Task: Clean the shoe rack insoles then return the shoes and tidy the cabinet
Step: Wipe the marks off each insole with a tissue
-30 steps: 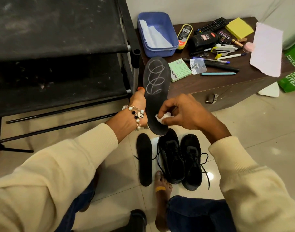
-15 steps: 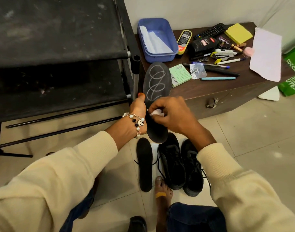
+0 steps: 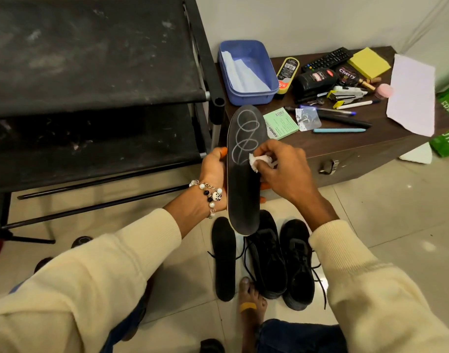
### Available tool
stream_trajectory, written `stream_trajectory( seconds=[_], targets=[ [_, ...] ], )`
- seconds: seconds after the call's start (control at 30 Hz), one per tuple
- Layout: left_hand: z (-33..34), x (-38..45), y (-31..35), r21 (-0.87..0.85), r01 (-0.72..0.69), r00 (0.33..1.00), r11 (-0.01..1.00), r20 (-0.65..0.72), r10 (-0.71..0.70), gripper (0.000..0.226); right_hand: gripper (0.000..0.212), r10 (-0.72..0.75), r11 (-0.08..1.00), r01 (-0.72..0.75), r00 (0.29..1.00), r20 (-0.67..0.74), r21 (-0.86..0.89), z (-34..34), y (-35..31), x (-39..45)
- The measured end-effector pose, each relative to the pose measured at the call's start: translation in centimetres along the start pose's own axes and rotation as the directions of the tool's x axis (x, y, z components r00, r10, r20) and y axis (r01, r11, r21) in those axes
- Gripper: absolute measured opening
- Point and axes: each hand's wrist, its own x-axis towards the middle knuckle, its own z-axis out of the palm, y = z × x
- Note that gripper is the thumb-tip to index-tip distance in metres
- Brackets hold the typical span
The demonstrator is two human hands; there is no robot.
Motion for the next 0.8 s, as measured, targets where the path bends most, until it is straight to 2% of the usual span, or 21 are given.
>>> stream_trajectory(
  seconds=[0.07,0.13,0.2,0.3,0.4,0.5,0.6,0.73,0.8],
  targets=[
    [0.1,0.0,0.1,-0.002,-0.012,0.999,1.0,-0.051,0.012,0.059,0.019,-0.067,0.994,0.069,0.997,0.026,-0.085,-0.1,-0.5,-0.3],
    [0.5,-0.2,0.2,-0.009,-0.069,0.989,0.998,-0.135,0.067,0.049,0.021,-0.135,0.982,0.138,0.99,0.036,-0.128,0.0,-1.0,-0.7],
    [0.8,-0.2,0.2,-0.015,-0.134,0.975,0.991,-0.179,0.13,0.038,0.02,-0.213,0.97,0.215,0.977,0.032,-0.115,0.5,-1.9,-1.2],
    [0.8,0.3,0.1,-0.009,-0.164,0.966,0.986,-0.206,0.158,0.035,0.023,-0.291,0.956,0.291,0.956,0.041,-0.019,1.1,-2.8,-1.8],
    [1.0,0.1,0.2,-0.026,-0.166,0.972,0.986,-0.171,0.159,0.034,0.031,-0.271,0.963,0.27,0.962,0.031,0.021,0.9,-2.2,-1.3],
    [1.4,-0.7,-0.1,-0.003,-0.135,0.982,0.991,-0.137,0.133,0.045,0.035,-0.166,0.984,0.164,0.986,-0.016,-0.062,0.4,-0.9,-0.6],
    [1.6,-1.0,-0.2,-0.001,-0.135,0.983,0.991,-0.124,0.134,0.046,0.038,-0.11,0.991,0.106,0.993,-0.052,-0.081,0.6,-0.7,-0.4],
    [1.2,-0.8,0.4,-0.021,-0.157,0.975,0.987,-0.161,0.152,0.036,0.04,-0.226,0.971,0.225,0.974,0.0,0.081,1.5,-2.4,-1.1],
    [1.2,-0.8,0.4,-0.016,-0.137,0.977,0.99,-0.169,0.132,0.037,0.039,-0.272,0.955,0.263,0.961,0.05,0.135,1.6,-2.8,-1.4]
  ],
)
